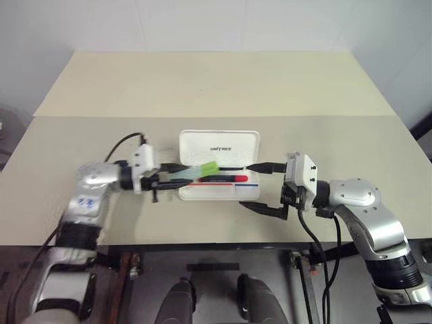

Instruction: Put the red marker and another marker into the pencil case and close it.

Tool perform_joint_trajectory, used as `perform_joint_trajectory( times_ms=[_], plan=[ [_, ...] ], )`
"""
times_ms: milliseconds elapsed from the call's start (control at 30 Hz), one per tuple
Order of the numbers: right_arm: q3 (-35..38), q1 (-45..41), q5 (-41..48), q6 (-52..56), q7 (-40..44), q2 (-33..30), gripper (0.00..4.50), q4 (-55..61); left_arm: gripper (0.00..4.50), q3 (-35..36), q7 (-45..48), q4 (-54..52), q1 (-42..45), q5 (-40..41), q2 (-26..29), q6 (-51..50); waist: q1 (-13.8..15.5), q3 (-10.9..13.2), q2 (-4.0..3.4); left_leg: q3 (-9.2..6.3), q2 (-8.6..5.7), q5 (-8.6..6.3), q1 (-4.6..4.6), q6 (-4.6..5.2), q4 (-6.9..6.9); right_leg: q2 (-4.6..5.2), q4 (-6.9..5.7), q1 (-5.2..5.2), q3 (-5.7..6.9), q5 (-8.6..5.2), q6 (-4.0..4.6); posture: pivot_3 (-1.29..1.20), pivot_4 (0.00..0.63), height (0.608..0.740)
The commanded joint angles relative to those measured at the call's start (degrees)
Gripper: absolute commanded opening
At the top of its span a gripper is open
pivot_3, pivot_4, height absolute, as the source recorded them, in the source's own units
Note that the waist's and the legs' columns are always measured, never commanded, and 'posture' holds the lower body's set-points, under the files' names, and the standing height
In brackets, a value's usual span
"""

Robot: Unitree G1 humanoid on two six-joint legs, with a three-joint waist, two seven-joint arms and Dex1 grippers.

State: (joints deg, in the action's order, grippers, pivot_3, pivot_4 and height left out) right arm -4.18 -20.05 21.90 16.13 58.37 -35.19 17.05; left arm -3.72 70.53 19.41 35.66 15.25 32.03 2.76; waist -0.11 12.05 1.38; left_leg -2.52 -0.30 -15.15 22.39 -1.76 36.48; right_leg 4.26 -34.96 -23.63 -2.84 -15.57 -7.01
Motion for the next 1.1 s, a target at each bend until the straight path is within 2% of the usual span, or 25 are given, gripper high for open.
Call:
perform_joint_trajectory(
  times_ms=[33,133,400,800,1033,1100],
  plan=[
    [2.3,2.3,0.5,0.4,-2.6,-0.6,4.50,4.8,1.09,-2.2,1.0,3.8,3.0,-1.9,-2.1,2.2,-0.3,0.0,0.00,0.07,0.02,-0.01,-0.03,0.00,-0.01,-0.04,0.00,0.00,-0.07,0.00,-0.01,0.00,0.150,0.740],
    [3.7,5.1,0.5,1.4,-5.2,-1.0,4.50,8.1,1.09,-4.3,2.6,8.4,5.3,-3.8,-3.8,4.9,0.0,0.0,0.00,0.01,0.04,-0.01,-0.01,0.00,-0.02,-0.09,-0.03,-0.03,-0.04,-0.02,-0.04,0.00,0.150,0.740],
    [6.2,10.3,0.8,2.7,-9.2,-1.5,4.50,12.8,1.09,-5.5,5.3,15.9,7.6,-6.6,-3.3,8.5,0.0,0.0,0.00,0.03,0.04,0.00,-0.03,0.01,0.01,-0.11,-0.07,-0.01,-0.08,-0.02,-0.05,0.00,0.150,0.740],
    [5.9,11.6,0.5,1.2,-10.4,-1.0,4.50,12.9,1.09,-5.8,7.6,17.2,7.3,-6.9,-2.9,7.7,-0.2,0.0,0.01,0.04,0.07,0.00,-0.11,0.01,0.02,-0.15,-0.14,0.02,-0.12,-0.02,-0.05,0.00,0.150,0.740],
    [4.9,10.2,0.0,0.2,-10.3,-0.6,4.50,11.4,3.43,-5.9,7.6,18.2,8.3,-7.7,-3.4,8.2,-0.1,0.0,0.01,0.05,0.07,-0.01,-0.09,0.01,0.02,-0.15,-0.11,0.02,-0.11,-0.02,-0.05,0.00,0.150,0.740],
    [4.7,9.8,-0.1,0.2,-10.4,-0.4,4.50,11.1,3.91,-5.6,7.7,18.5,8.7,-7.4,-3.6,8.2,-0.1,0.0,0.01,0.05,0.06,-0.01,-0.10,0.01,0.02,-0.15,-0.11,0.05,-0.11,-0.03,-0.05,0.00,0.150,0.740]
  ],
)
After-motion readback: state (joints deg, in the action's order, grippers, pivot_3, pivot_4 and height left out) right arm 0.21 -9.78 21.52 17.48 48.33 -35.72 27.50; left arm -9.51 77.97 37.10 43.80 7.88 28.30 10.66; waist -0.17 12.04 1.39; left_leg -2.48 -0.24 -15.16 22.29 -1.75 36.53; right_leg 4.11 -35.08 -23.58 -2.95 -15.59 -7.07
